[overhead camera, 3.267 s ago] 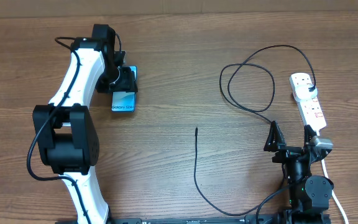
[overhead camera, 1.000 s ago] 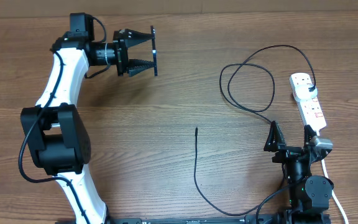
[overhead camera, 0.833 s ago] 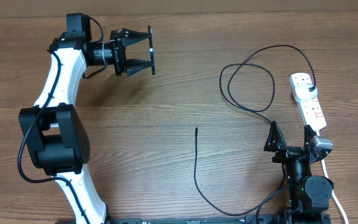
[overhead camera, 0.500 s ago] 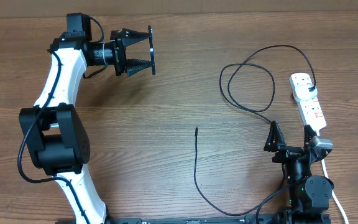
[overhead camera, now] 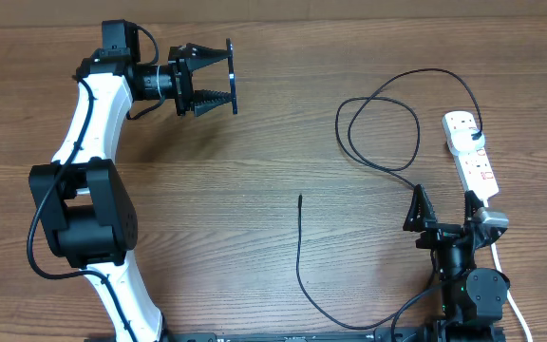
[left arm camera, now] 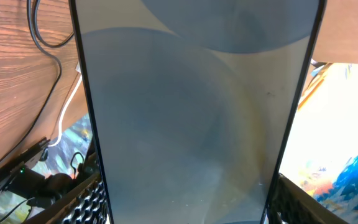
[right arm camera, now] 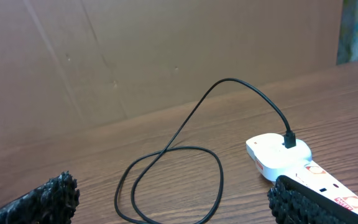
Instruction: Plug charger to phone and switch on socket
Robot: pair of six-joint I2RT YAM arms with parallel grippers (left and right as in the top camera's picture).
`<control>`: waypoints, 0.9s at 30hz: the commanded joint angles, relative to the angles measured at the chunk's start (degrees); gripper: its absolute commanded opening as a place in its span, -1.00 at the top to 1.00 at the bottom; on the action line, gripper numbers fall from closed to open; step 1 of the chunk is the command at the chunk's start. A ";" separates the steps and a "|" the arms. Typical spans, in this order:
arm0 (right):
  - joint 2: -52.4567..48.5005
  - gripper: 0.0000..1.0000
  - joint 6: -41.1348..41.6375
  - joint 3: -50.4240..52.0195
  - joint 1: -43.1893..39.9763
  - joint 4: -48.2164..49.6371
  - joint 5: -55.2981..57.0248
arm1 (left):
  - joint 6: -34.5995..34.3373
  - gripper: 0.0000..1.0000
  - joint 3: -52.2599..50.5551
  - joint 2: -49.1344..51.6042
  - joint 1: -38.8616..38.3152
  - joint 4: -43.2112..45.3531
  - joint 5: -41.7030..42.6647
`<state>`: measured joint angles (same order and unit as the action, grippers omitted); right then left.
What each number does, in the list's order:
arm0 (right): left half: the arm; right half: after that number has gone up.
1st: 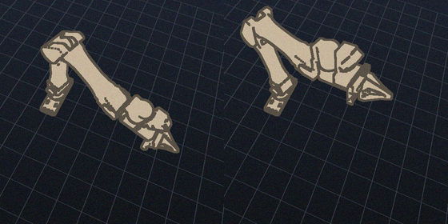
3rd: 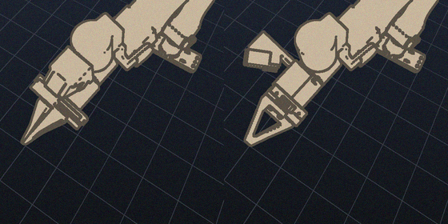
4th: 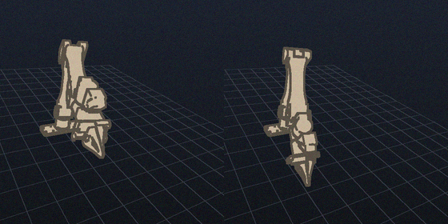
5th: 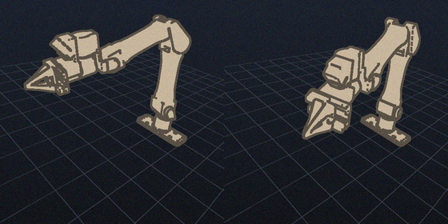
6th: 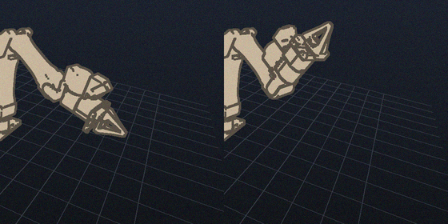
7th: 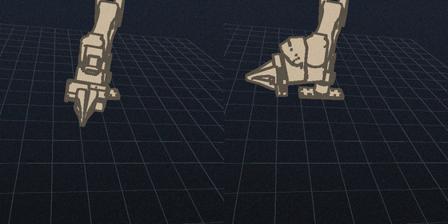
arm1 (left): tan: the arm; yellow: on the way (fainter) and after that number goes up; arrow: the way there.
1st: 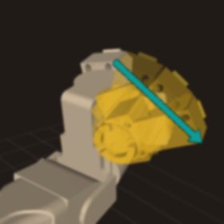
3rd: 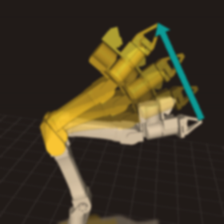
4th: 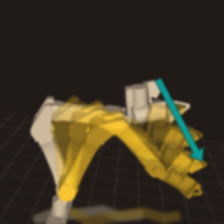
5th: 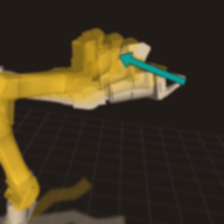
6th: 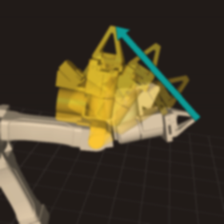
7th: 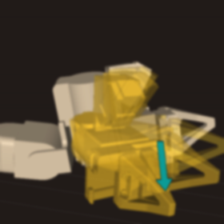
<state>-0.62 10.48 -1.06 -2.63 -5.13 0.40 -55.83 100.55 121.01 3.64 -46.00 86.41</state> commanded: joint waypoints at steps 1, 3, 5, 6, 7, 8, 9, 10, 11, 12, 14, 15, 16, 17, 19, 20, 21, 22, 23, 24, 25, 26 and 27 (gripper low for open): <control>0.44 -1.00 -0.28 0.61 -0.22 0.31 0.15 | -0.74 0.91 1.95 0.00 -0.11 0.22 3.43; 0.46 -1.00 -0.31 0.61 -0.24 0.31 0.15 | -0.66 0.92 1.95 0.00 -0.11 0.22 3.43; 0.46 -1.00 -0.31 0.61 -0.24 0.31 0.15 | -0.33 0.91 1.95 0.00 -0.11 0.20 3.43; 0.46 -1.00 -0.31 0.61 -0.24 0.31 0.15 | -0.33 0.92 1.95 0.00 -0.11 0.20 3.43; 0.46 -1.00 -0.28 0.61 -0.24 0.31 0.15 | -0.31 0.92 1.95 0.00 -0.11 0.20 3.43; 0.44 -1.00 -0.31 0.61 -0.22 0.31 0.15 | -0.31 0.92 1.95 0.00 -0.11 0.20 3.43; 0.46 -1.00 -0.28 0.61 -0.24 0.31 0.15 | -0.28 0.92 1.95 0.00 -0.11 0.22 3.43; 0.44 -1.00 -0.31 0.61 -0.24 0.31 0.15 | -0.28 0.92 1.95 0.00 -0.11 0.22 3.43; 0.46 -1.00 -0.31 0.61 -0.24 0.31 0.15 | -0.26 0.92 1.95 0.00 -0.11 0.22 3.43; 0.46 -1.00 -0.28 0.61 -0.24 0.31 0.15 | -0.04 0.91 1.95 0.00 -0.13 0.20 3.45; 0.44 -1.00 -0.31 0.61 -0.24 0.31 0.15 | 0.17 0.92 1.95 0.00 -0.13 0.20 3.43; 0.46 -1.00 -0.31 0.61 -0.24 0.31 0.15 | 0.37 0.92 1.95 0.00 -0.13 0.20 3.43; 0.46 -1.00 -0.31 0.61 -0.22 0.31 0.15 | 0.37 0.92 1.95 0.00 -0.13 0.20 3.43; 0.46 -1.00 -0.31 0.61 -0.24 0.31 0.15 | 0.42 0.92 1.95 0.00 -0.13 0.20 3.45; 0.46 -1.00 -0.31 0.61 -0.24 0.31 0.15 | 0.48 0.91 1.95 0.00 -0.13 0.20 3.45; 0.44 -1.00 -0.31 0.61 -0.24 0.31 0.15 | 0.55 0.91 1.95 0.00 -0.13 0.20 3.45; 0.46 -1.00 -0.28 0.61 -0.24 0.31 0.15 | 0.55 0.91 1.95 0.00 -0.13 0.20 3.45; 0.46 -1.00 -0.31 0.61 -0.24 0.31 0.15 | 0.55 0.92 1.95 0.00 -0.13 0.20 3.43; 0.46 -1.00 -0.28 0.61 -0.24 0.31 0.15 | 0.55 0.91 1.95 0.00 -0.13 0.20 3.45; 0.46 -1.00 -0.28 0.61 -0.24 0.31 0.13 | 0.57 0.92 1.95 0.00 -0.13 0.20 3.43; 0.46 -1.00 -0.28 0.61 -0.22 0.31 0.11 | 0.57 0.91 1.95 0.00 -0.13 0.20 3.43; 0.46 -1.00 -0.28 0.61 -0.22 0.31 0.11 | 0.57 0.91 1.95 0.00 -0.13 0.20 3.43; 0.46 -1.00 -0.28 0.61 -0.22 0.31 0.11 | 0.57 0.91 1.95 0.00 -0.13 0.22 3.43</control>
<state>-0.62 10.46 -1.06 -2.63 -5.17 0.40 -55.77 100.55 121.01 3.64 -46.00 86.41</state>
